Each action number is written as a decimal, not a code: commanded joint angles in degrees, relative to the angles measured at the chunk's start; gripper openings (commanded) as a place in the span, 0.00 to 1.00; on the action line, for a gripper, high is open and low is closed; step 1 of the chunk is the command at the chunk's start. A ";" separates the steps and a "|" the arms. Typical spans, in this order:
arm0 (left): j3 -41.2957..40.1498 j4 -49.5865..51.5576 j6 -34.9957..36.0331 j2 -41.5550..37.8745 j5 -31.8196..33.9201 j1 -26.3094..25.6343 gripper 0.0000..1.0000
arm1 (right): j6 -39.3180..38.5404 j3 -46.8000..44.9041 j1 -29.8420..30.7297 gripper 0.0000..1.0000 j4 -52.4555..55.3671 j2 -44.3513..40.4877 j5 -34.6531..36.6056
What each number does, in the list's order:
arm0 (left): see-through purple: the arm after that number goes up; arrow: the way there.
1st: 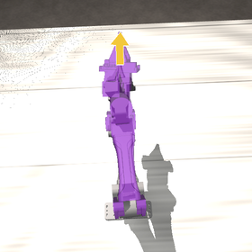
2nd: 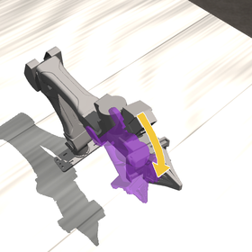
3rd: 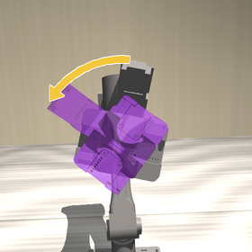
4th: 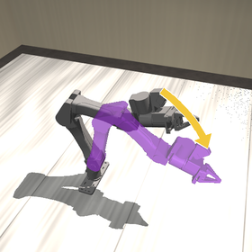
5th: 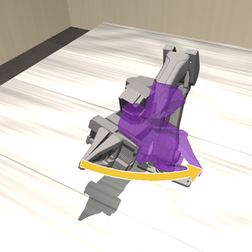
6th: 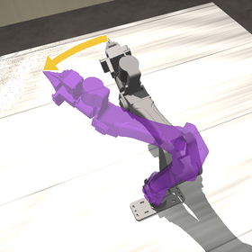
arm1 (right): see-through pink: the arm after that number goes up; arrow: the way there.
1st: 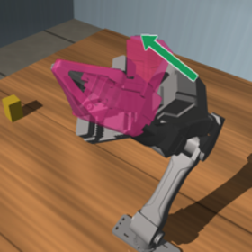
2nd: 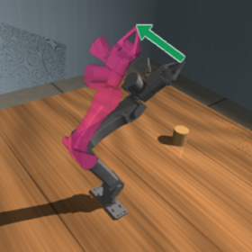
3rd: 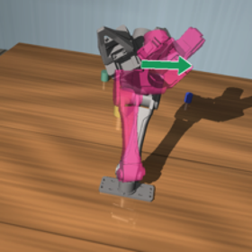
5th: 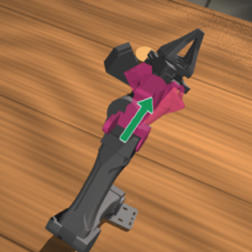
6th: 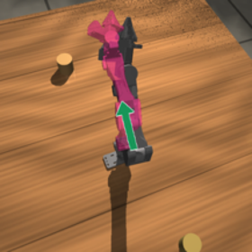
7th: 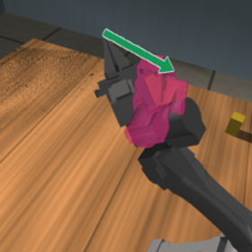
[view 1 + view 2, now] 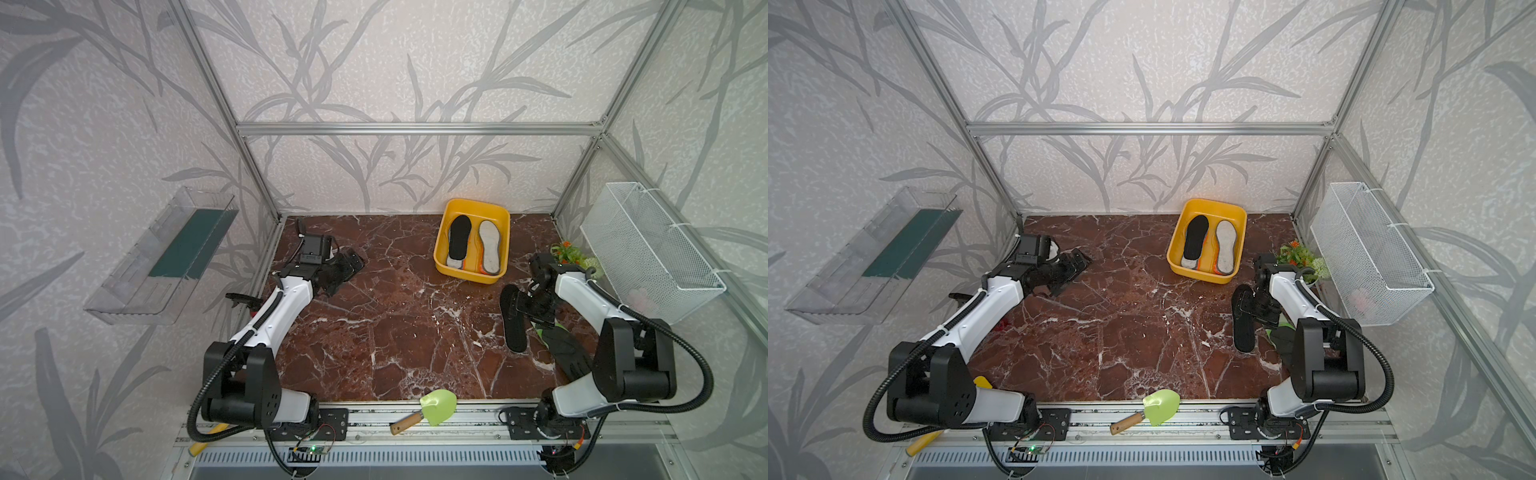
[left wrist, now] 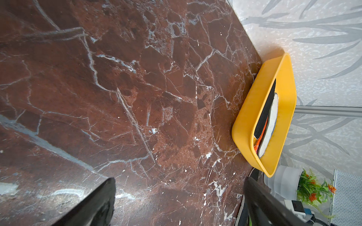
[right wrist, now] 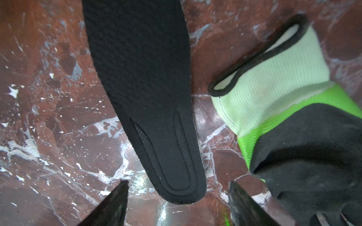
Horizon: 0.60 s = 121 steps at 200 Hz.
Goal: Put the insoles into the storage box
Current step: Pick up the insole from the center of the board.
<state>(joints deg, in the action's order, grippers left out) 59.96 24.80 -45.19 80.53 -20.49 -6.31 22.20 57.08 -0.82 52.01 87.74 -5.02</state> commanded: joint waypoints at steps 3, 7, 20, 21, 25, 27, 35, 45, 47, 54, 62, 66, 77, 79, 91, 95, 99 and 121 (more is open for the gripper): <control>1.81 -0.01 0.89 0.22 -0.21 -0.36 0.99 | -1.05 -1.64 -0.32 0.73 -1.72 1.25 -2.23; 1.87 -0.07 0.89 0.23 -0.19 -0.33 0.99 | -1.21 -1.82 -0.32 0.72 -1.92 1.38 -2.42; 1.99 -0.19 0.84 0.20 -0.16 -0.48 0.99 | -1.41 -2.47 -0.32 0.70 -2.76 1.92 -3.02; 1.99 -0.19 0.86 0.22 -0.21 -0.47 0.99 | -1.48 -2.53 -0.32 0.70 -2.82 1.96 -3.09; 2.06 -0.19 0.89 0.30 -0.21 -0.53 0.99 | -1.54 -2.65 -0.32 0.70 -3.03 2.14 -3.15; 2.08 -0.23 0.89 0.30 -0.18 -0.52 0.99 | -1.54 -2.78 -0.37 0.70 -3.11 2.18 -3.16; 2.24 -0.19 0.91 0.33 -0.24 -0.56 0.99 | -1.60 -3.00 -0.32 0.69 -3.44 2.50 -3.16; 2.34 -0.05 0.98 0.48 -0.25 -0.68 0.99 | -1.71 -3.23 -0.32 0.69 -3.71 3.00 -2.79; 2.35 -0.09 1.00 0.45 -0.25 -0.71 0.99 | -1.67 -3.21 -0.32 0.69 -3.74 3.10 -2.67; 2.35 0.03 0.98 0.45 -0.19 -0.72 0.99 | -1.61 -3.37 -0.40 0.68 -3.84 3.43 -2.01; 2.35 0.04 0.98 0.34 -0.13 -0.79 0.99 | -1.63 -3.59 -0.41 0.68 -3.92 3.86 -1.41; 2.31 0.07 0.98 0.33 -0.08 -0.80 0.99 | -1.62 -3.63 -0.41 0.68 -4.00 4.06 -1.17; 2.34 0.17 1.03 0.33 -0.02 -0.73 0.99 | -1.63 -4.03 -0.49 0.67 -4.49 4.60 -0.91; 2.39 0.17 0.99 0.37 0.00 -0.77 0.99 | -1.63 -4.16 -0.45 0.67 -4.60 4.69 -0.88; 2.44 0.09 1.00 0.35 -0.03 -0.73 0.99 | -1.64 -4.64 -0.60 0.67 -5.47 5.15 -0.96; 2.42 0.19 0.98 0.33 0.00 -0.80 0.99 | -1.65 -4.81 -0.67 0.67 -5.70 5.36 -1.04; 2.37 0.14 0.98 0.36 0.01 -0.79 0.99 | -1.65 -4.99 -0.74 0.66 -5.87 5.54 -1.10; 2.44 0.16 1.02 0.32 0.00 -0.73 0.99 | -1.88 -5.82 -0.94 0.65 -7.15 6.12 -1.49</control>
<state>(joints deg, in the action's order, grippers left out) 60.93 24.82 -44.75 80.77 -20.67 -6.81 21.08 52.45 -1.28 46.06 92.95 -6.52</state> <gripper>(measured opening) 0.994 0.654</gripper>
